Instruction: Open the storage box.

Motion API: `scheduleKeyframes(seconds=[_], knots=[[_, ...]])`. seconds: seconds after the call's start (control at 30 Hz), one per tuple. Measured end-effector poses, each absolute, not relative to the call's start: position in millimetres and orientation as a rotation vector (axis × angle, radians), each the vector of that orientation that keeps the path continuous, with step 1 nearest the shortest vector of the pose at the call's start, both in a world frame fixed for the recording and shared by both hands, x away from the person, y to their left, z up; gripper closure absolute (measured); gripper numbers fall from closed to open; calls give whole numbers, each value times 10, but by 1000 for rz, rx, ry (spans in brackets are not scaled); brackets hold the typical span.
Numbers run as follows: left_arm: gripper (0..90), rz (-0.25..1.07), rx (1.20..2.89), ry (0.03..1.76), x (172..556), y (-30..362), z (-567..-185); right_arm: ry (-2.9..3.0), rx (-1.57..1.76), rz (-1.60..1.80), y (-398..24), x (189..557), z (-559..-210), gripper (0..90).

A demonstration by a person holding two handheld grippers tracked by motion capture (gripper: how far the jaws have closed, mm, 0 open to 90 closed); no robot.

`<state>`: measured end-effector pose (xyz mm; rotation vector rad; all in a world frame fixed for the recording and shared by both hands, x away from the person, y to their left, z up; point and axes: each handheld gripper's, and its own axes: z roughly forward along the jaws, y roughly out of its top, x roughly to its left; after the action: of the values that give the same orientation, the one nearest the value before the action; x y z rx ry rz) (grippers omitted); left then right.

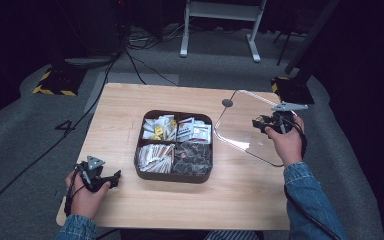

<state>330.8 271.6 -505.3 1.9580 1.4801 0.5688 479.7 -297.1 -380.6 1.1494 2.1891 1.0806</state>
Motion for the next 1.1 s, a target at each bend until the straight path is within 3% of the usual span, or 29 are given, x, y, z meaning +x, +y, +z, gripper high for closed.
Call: scheduleKeyframes(seconds=[1.1], knots=[[156,572,1951,1488,3312,2715,-5056,2208,1315,975,-3210,4925,-4682,588]])
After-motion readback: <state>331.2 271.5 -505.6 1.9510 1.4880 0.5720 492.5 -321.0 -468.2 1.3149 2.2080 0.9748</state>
